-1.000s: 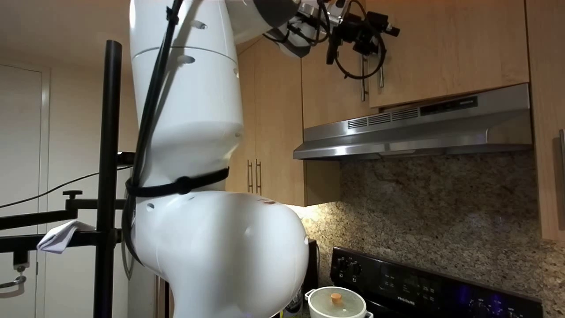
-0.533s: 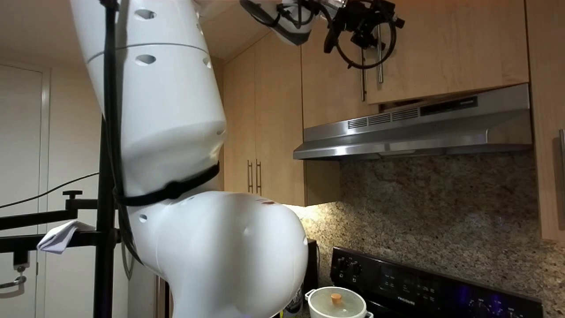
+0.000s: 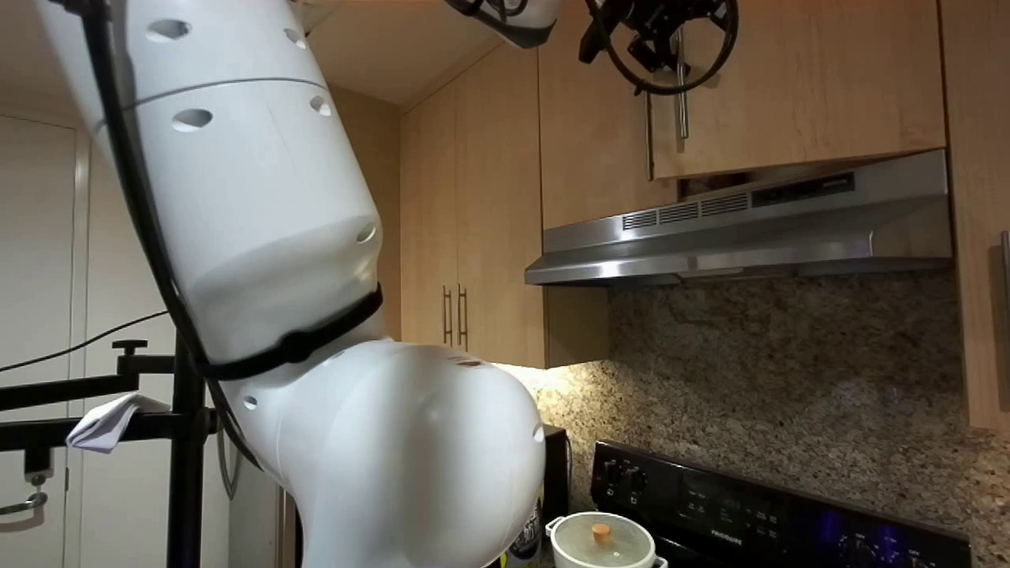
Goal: Open the right cabinet door above the hood of the stove
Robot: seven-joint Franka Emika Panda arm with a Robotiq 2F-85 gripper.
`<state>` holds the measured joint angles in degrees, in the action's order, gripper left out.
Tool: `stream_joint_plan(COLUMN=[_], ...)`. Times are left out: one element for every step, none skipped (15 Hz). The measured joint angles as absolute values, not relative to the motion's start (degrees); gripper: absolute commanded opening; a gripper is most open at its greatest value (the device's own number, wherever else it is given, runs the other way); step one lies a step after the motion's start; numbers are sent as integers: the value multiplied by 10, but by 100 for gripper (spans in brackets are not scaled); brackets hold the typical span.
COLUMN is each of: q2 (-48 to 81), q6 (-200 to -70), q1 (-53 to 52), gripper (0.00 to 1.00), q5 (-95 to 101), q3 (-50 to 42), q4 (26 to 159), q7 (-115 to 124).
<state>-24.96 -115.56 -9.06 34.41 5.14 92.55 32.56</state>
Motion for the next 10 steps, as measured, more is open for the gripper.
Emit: stream_joint_plan(q2=[-257,-263,-271,-277,-284,-290,-297,-302,-308,-313], q6=[-1159,-1162,-1165,-1168,-1170,-1171,-1172,-1172,-1172,-1172], q1=[-85,-79,-74,-68,-65,-62,-60,-60,-60,-60], gripper=[100,100,100,100,100,100,100,100,100,100], q5=[326,308,289,271,254,239,224,210,196,182], q3=[48,45,41,37,32,27,21,14,7,-1], q4=[930,934,938,942,946,950,954,957,960,963], q7=[303,280,255,232,209,187,165,144,123,102])
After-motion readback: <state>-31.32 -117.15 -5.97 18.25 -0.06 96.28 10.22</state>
